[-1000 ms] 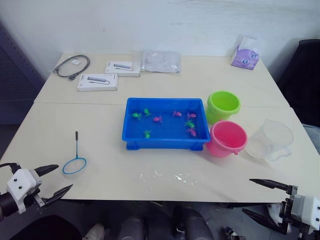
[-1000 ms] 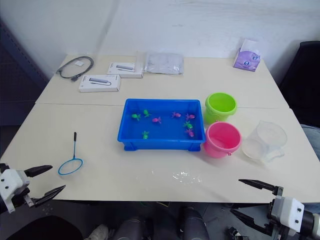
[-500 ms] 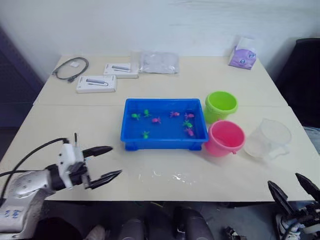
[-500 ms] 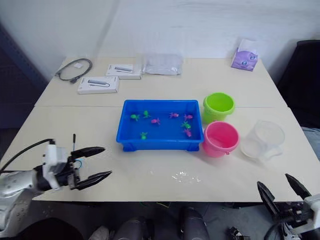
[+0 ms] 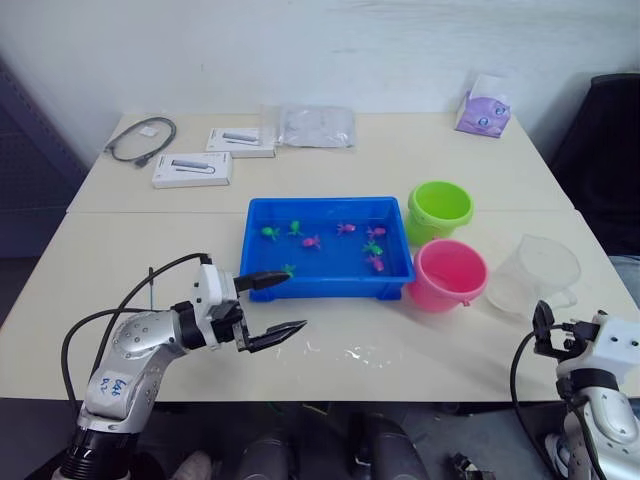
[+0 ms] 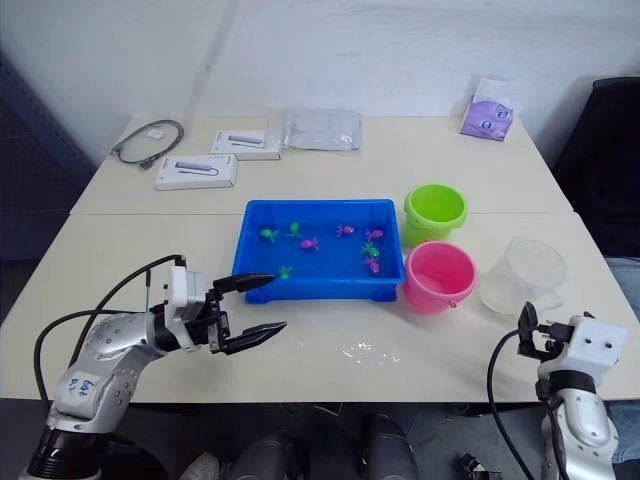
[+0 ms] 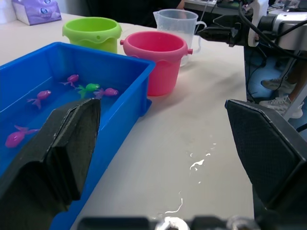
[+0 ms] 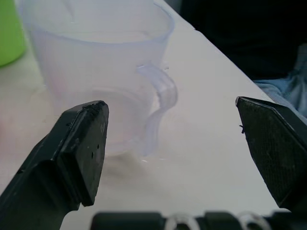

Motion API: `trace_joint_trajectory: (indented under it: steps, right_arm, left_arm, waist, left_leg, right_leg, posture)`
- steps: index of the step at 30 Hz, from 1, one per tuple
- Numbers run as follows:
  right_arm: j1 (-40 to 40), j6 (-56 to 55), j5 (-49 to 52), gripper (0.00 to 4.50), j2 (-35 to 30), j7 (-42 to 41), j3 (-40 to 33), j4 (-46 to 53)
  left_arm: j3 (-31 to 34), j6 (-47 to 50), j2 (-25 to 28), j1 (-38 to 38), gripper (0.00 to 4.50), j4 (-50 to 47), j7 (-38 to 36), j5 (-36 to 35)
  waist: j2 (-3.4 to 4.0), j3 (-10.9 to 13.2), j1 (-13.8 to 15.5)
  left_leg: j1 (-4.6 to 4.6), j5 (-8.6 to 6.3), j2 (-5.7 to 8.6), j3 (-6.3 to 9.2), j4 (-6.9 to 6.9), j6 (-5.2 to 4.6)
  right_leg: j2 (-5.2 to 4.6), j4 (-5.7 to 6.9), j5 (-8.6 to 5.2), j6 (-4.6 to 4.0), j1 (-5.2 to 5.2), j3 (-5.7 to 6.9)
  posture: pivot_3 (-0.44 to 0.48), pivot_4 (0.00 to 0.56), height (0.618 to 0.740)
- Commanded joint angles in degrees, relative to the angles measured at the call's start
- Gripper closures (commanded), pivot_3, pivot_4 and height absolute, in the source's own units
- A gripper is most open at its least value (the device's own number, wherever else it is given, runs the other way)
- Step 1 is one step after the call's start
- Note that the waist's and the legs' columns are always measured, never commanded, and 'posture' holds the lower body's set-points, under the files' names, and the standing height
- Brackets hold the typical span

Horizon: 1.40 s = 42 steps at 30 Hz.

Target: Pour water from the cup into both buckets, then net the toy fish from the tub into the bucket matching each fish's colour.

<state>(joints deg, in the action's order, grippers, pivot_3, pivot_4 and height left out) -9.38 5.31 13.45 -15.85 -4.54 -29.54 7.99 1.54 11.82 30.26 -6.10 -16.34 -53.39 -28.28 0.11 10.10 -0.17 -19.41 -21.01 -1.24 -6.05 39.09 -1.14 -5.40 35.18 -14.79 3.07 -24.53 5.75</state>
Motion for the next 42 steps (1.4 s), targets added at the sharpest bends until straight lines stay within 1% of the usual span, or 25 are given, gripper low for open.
trace_joint_trajectory:
  steps: [1, 7, 14, 22, 24, 25, 26, 28, 29, 30, 31, 32, 33, 38, 42]
  right_arm:
    - [1.04, -0.46, -1.79, 0.00, -0.92, 2.57, -1.30, -1.78]
    - [5.66, -3.06, -1.45, 0.00, 0.18, 6.95, -2.69, -8.85]
    - [10.45, -5.94, 0.82, 0.00, 1.16, 9.53, -3.64, -14.99]
    - [14.52, -10.81, 2.69, 0.00, 0.21, 6.70, -3.19, -20.52]
    - [15.13, -11.56, 2.54, 0.55, -0.35, 5.74, -2.72, -21.28]
    - [15.35, -11.79, 2.56, 0.92, -0.40, 5.58, -2.68, -21.34]
    - [15.51, -11.95, 2.58, 1.38, -0.41, 5.51, -2.69, -21.36]
    - [15.70, -11.87, 2.72, 2.43, -0.39, 5.51, -2.86, -20.98]
    - [15.79, -11.65, 2.90, 2.77, -0.37, 5.38, -2.87, -20.37]
    - [15.81, -11.38, 3.02, 3.39, -0.40, 5.33, -2.90, -19.77]
    - [15.80, -11.11, 3.13, 3.77, -0.42, 5.31, -2.92, -19.21]
    - [15.62, -10.65, 3.29, 4.28, -0.49, 5.34, -2.96, -18.28]
    - [15.42, -10.32, 3.44, 4.46, -0.56, 5.37, -3.00, -17.64]
    - [12.70, -6.73, 4.77, 4.46, -1.21, 5.47, -3.40, -9.29]
    - [10.83, -1.59, 6.60, 4.46, -3.86, 4.68, -4.51, -0.37]
  left_arm:
    - [0.28, -1.76, -0.03, -0.93, 0.04, 0.50, -0.47, 0.48]
    - [-0.11, -2.70, -0.19, -1.73, 0.04, 1.55, -0.86, 0.94]
    - [-0.54, -3.28, -0.18, -2.21, 0.04, 2.30, -1.51, 1.21]
    - [-0.30, -2.79, -0.11, -3.69, 0.04, 3.38, -2.68, 0.69]
    - [-0.37, -2.97, -0.17, -3.92, 0.00, 3.74, -2.99, 0.80]
    - [-0.40, -3.02, -0.22, -3.87, 0.00, 3.76, -3.11, 0.82]
    - [-0.41, -3.07, -0.27, -3.85, 0.00, 3.80, -3.20, 0.86]
    - [-0.39, -2.93, -0.59, -3.95, 0.00, 3.91, -3.25, 0.58]
    - [-0.39, -2.72, -0.96, -4.31, 0.00, 4.18, -3.34, 0.18]
    - [-0.48, -2.52, -1.25, -4.64, 0.00, 4.37, -3.55, -0.16]
    - [-0.58, -2.30, -1.41, -4.91, 0.00, 4.51, -3.84, -0.42]
    - [-0.68, -2.00, -1.64, -5.33, 0.00, 4.61, -4.10, -0.75]
    - [-0.74, -1.81, -1.77, -5.54, 0.00, 4.59, -4.26, -0.93]
    - [-0.81, 0.59, -2.79, -6.94, 0.00, 3.84, -4.36, -2.88]
    - [-1.02, 1.13, -3.05, -8.59, 0.00, 5.32, -4.85, -2.93]
  waist:
    - [0.00, 0.00, -0.03]
    - [0.00, 0.00, -0.10]
    - [0.00, 0.00, -0.17]
    - [0.00, 0.00, -0.29]
    - [0.00, 0.00, -0.41]
    - [0.00, 0.00, -0.48]
    - [0.00, 0.00, -0.57]
    - [0.00, 0.00, -0.72]
    - [0.00, 0.00, -0.83]
    - [0.00, 0.00, -0.79]
    - [0.00, 0.00, -0.73]
    - [0.00, 0.00, -0.78]
    - [0.00, 0.00, -0.80]
    - [0.02, 0.01, -0.47]
    - [0.11, 0.07, -0.52]
  left_leg:
    - [0.00, 0.00, 0.00, 0.00, 0.00, 0.00]
    - [0.00, 0.01, -0.01, -0.01, 0.00, -0.04]
    - [0.00, 0.01, -0.01, -0.01, 0.00, -0.04]
    - [-0.01, 0.02, -0.02, -0.01, 0.00, -0.05]
    - [-0.01, 0.02, -0.02, -0.01, 0.00, -0.05]
    - [-0.01, 0.02, -0.02, -0.02, 0.00, -0.05]
    - [-0.02, 0.02, -0.02, -0.01, 0.00, -0.05]
    - [-0.02, 0.02, -0.03, -0.01, -0.01, -0.05]
    - [-0.02, 0.02, -0.03, -0.01, -0.01, -0.05]
    - [-0.02, 0.02, -0.03, 0.00, -0.01, -0.05]
    - [-0.03, 0.02, -0.03, 0.00, -0.01, -0.05]
    - [-0.03, 0.03, -0.02, 0.01, -0.01, -0.06]
    - [-0.03, 0.03, -0.02, 0.00, -0.01, -0.06]
    - [-0.11, 0.02, -0.04, 0.05, -0.01, -0.05]
    - [-0.11, 0.02, -0.03, 0.03, -0.01, -0.06]
  right_leg:
    - [0.00, 0.00, 0.00, 0.00, 0.00, 0.00]
    - [0.01, 0.00, 0.00, 0.01, 0.00, -0.01]
    - [0.02, 0.00, 0.00, 0.01, 0.00, -0.01]
    - [0.02, 0.00, 0.00, 0.01, 0.00, 0.00]
    - [0.02, -0.01, 0.00, 0.01, 0.00, 0.00]
    - [0.02, -0.01, 0.00, 0.02, 0.00, -0.01]
    - [0.01, -0.01, 0.00, 0.02, 0.00, -0.01]
    - [0.02, -0.01, 0.00, 0.01, 0.00, 0.00]
    - [0.02, 0.00, 0.00, 0.01, 0.00, 0.00]
    - [0.01, -0.01, 0.00, 0.01, 0.00, 0.00]
    - [0.00, -0.01, 0.00, 0.01, 0.00, 0.01]
    - [0.00, -0.01, 0.00, 0.02, 0.00, 0.01]
    - [0.00, -0.01, 0.00, 0.02, 0.00, 0.00]
    - [0.00, -0.06, 0.00, 0.02, -0.02, 0.04]
    - [-0.01, -0.06, 0.01, 0.04, -0.02, 0.02]
  posture:
    - [0.000, 0.150, 0.740]
    - [0.000, 0.150, 0.740]
    - [0.000, 0.150, 0.740]
    - [0.000, 0.150, 0.740]
    - [0.000, 0.150, 0.740]
    - [0.000, 0.150, 0.740]
    - [0.000, 0.150, 0.740]
    - [0.000, 0.150, 0.740]
    - [0.000, 0.150, 0.740]
    - [0.000, 0.150, 0.740]
    - [0.000, 0.150, 0.740]
    - [0.000, 0.150, 0.740]
    - [0.000, 0.150, 0.740]
    - [0.000, 0.150, 0.740]
    - [0.000, 0.150, 0.740]
